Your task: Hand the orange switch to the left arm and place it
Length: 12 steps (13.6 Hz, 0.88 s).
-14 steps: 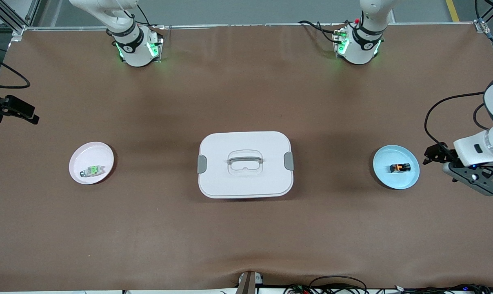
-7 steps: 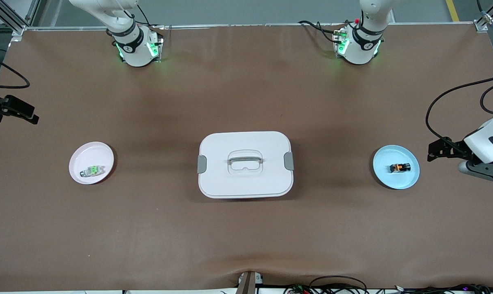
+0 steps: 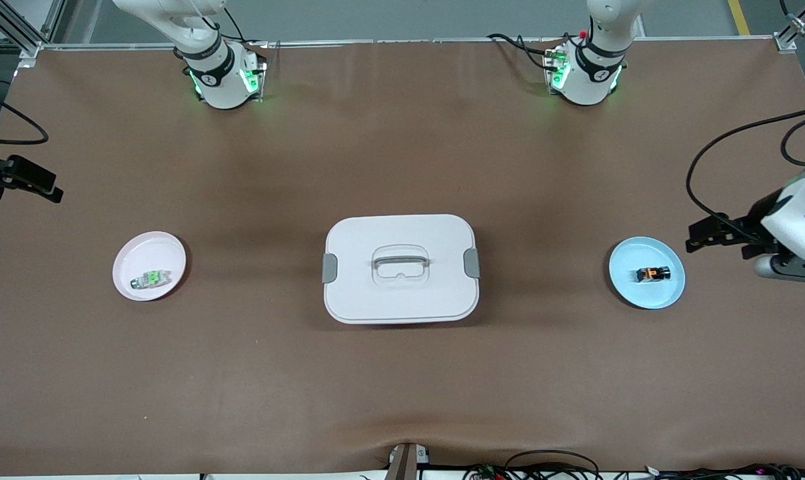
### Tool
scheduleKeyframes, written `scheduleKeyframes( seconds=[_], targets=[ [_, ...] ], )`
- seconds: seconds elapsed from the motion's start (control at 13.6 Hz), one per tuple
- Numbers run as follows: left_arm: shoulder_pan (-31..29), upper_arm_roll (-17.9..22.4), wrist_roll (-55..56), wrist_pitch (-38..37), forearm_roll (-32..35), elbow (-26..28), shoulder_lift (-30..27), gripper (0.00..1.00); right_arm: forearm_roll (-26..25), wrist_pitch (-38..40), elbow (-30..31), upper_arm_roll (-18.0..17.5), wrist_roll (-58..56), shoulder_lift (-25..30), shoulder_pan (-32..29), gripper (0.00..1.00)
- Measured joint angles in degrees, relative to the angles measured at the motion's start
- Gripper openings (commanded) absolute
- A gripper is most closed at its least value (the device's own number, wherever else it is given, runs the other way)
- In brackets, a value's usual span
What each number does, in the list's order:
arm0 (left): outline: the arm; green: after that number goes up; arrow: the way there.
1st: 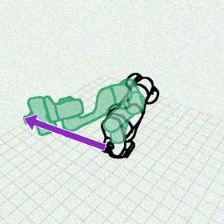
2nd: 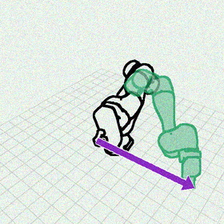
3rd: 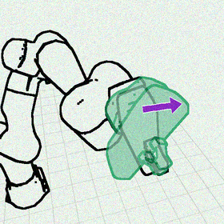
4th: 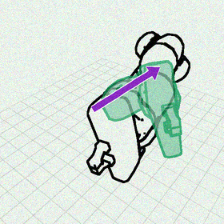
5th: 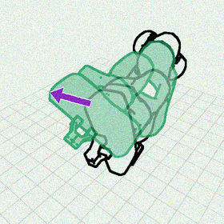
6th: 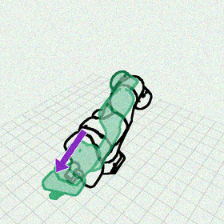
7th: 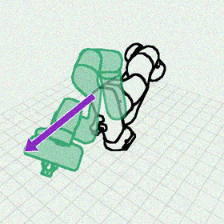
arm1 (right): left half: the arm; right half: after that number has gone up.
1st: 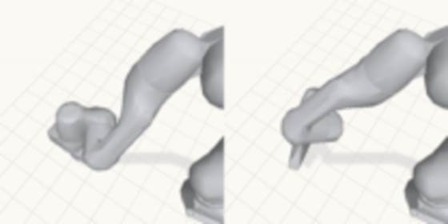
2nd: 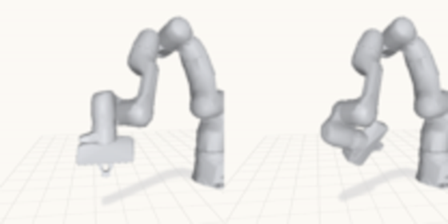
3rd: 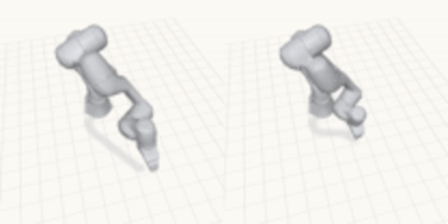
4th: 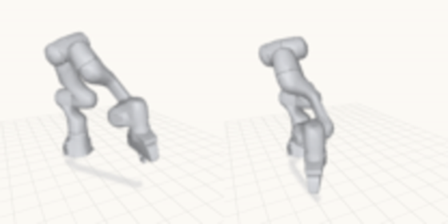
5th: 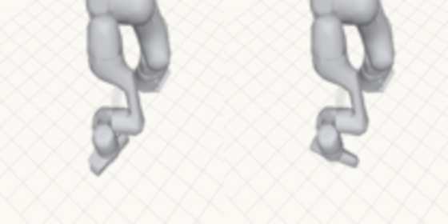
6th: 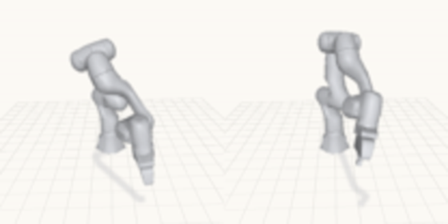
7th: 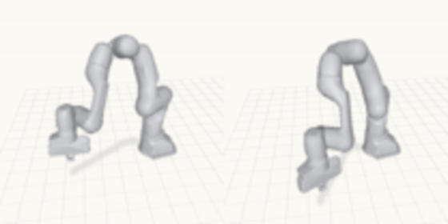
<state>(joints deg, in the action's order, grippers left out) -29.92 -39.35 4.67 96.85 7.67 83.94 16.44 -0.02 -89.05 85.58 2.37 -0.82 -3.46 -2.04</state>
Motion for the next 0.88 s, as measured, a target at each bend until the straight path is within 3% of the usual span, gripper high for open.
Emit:
scheduleKeyframes(
  seconds=[0.37, 0.66, 0.88],
  targets=[
    [11.8, 7.4, 12.4, -5.6, -0.1, -2.3, -0.6, 1.0, 0.0, 0.0, -0.2, 0.0, 0.0, 0.0, 0.0, 1.0],
    [20.4, 21.0, 12.1, -7.7, -1.1, -2.6, -4.9, 1.0, 0.0, 0.1, -0.2, 0.0, 0.0, 0.0, 0.0, 1.0],
    [23.4, 24.9, 12.1, -11.3, -1.1, -2.6, -7.7, 1.0, 0.0, 0.1, -0.2, 0.0, 0.0, 0.0, 0.0, 1.0]
  ],
)
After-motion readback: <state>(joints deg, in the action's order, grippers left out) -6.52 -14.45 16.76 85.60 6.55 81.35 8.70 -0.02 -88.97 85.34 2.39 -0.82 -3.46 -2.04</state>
